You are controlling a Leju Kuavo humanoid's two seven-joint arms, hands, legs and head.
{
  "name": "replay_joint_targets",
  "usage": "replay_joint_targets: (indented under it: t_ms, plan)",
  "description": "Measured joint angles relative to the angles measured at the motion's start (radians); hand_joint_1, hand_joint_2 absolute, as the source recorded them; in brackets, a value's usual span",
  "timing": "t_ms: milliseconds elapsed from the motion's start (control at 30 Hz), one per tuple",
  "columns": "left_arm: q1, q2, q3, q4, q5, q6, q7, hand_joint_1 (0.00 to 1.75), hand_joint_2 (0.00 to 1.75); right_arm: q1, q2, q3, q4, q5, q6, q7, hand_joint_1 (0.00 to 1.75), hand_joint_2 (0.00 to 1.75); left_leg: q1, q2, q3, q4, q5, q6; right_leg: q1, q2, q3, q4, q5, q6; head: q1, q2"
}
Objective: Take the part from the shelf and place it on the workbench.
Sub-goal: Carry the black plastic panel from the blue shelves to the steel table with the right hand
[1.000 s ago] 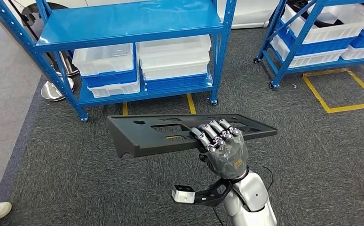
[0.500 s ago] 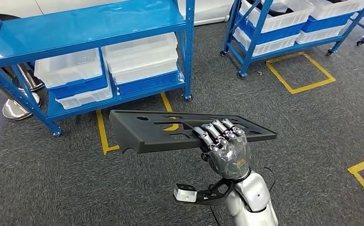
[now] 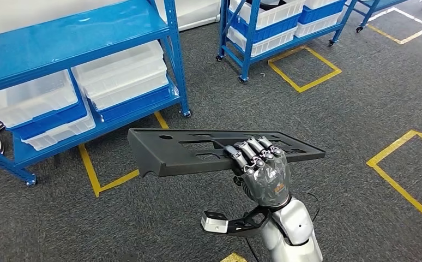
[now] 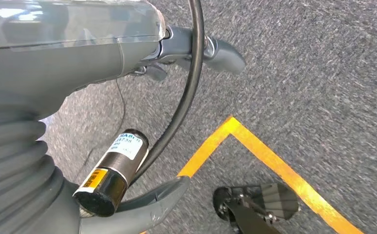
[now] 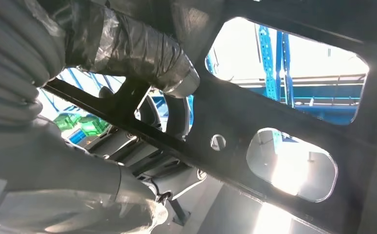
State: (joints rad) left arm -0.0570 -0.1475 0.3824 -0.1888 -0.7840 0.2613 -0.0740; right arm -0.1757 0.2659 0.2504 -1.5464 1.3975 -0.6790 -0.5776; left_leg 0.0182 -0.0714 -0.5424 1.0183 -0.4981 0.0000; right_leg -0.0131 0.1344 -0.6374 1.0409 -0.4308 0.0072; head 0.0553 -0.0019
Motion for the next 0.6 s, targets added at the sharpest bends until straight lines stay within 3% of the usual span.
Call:
replay_joint_targets:
  t_ms: [33,67,100,167,233,267,300,367,433,500,533,600]
  plan:
    - [-0.002,0.000,0.000,0.000,-0.001,0.000,0.000,0.00,1.75,0.001,0.000,-0.001,-0.004,0.001,0.000,0.000,1.75,1.75,0.001,0.014,0.001,-0.004,0.005,0.006,0.000,-0.003,-0.004,0.001,0.001,0.007,0.000,0.000]
    - [-0.002,-0.001,0.001,0.000,-0.002,0.000,0.000,0.00,1.75,0.000,-0.001,-0.003,-0.007,0.003,0.000,0.000,1.75,1.75,0.003,0.028,0.003,-0.011,0.011,0.014,0.002,-0.022,-0.011,0.012,-0.007,0.013,0.002,0.000]
    - [-0.002,-0.001,0.002,0.000,-0.004,0.000,0.000,0.00,1.75,-0.001,-0.001,-0.005,-0.010,0.004,0.000,0.000,1.75,1.75,0.004,0.043,0.004,-0.017,0.016,0.022,0.005,-0.051,-0.026,0.041,-0.027,0.018,0.005,0.000]
    - [0.000,-0.002,0.005,0.000,-0.009,-0.001,0.001,0.00,1.75,-0.004,-0.002,-0.007,-0.015,0.005,0.000,0.000,1.75,1.75,0.003,0.074,0.002,-0.021,0.020,0.030,0.004,-0.110,-0.078,0.155,-0.092,0.025,0.009,0.000]
    - [0.002,-0.002,0.007,0.000,-0.013,-0.002,0.002,0.00,1.75,-0.004,-0.003,-0.010,-0.016,0.006,0.000,0.000,1.75,1.75,0.001,0.107,0.000,-0.021,0.019,0.031,-0.003,-0.125,-0.122,0.255,-0.129,0.033,0.009,0.000]
    - [0.002,-0.002,0.008,0.000,-0.013,-0.003,0.002,0.00,1.75,-0.004,-0.004,-0.013,-0.016,0.007,0.000,0.000,1.75,1.75,0.001,0.123,0.000,-0.020,0.018,0.030,-0.007,-0.129,-0.119,0.258,-0.121,0.037,0.009,0.000]
    - [0.001,-0.002,0.008,0.000,-0.014,-0.004,0.002,0.00,1.75,-0.004,-0.006,-0.015,-0.017,0.007,0.000,0.000,1.75,1.75,0.001,0.137,0.001,-0.019,0.017,0.028,-0.009,-0.137,-0.095,0.220,-0.098,0.039,0.009,0.000]
    - [-0.002,-0.003,0.008,0.000,-0.015,-0.005,0.002,0.00,1.75,-0.006,-0.007,-0.018,-0.021,0.008,0.000,0.000,1.75,1.75,-0.001,0.161,0.002,-0.013,0.010,0.019,-0.008,-0.180,-0.017,0.086,-0.044,0.037,0.010,0.000]
    - [-0.003,-0.004,0.008,0.000,-0.015,-0.005,0.002,0.00,1.75,-0.009,-0.007,-0.019,-0.027,0.011,0.000,0.001,1.75,1.75,-0.006,0.181,0.003,-0.006,0.003,0.006,0.000,-0.207,0.024,0.005,-0.024,0.024,0.008,0.000]
    - [-0.005,-0.004,0.008,0.000,-0.017,-0.006,0.001,0.00,1.75,-0.010,-0.008,-0.021,-0.031,0.014,0.000,0.004,1.75,1.75,-0.008,0.202,0.007,-0.007,0.000,-0.005,0.005,-0.188,0.022,-0.003,-0.023,0.009,0.007,0.000]
    - [-0.007,-0.005,0.009,0.000,-0.019,-0.006,0.001,0.00,1.75,-0.010,-0.009,-0.022,-0.034,0.016,0.000,0.006,1.75,1.75,-0.006,0.200,0.008,-0.004,-0.005,-0.010,0.003,-0.176,0.021,-0.005,-0.020,0.003,0.007,0.000]
    - [-0.008,-0.005,0.009,0.000,-0.023,-0.007,0.001,0.00,1.75,-0.013,-0.010,-0.023,-0.039,0.020,0.000,0.012,1.75,1.75,-0.001,0.157,-0.007,0.040,-0.043,-0.018,-0.003,-0.153,0.022,-0.012,-0.014,-0.011,0.007,0.000]
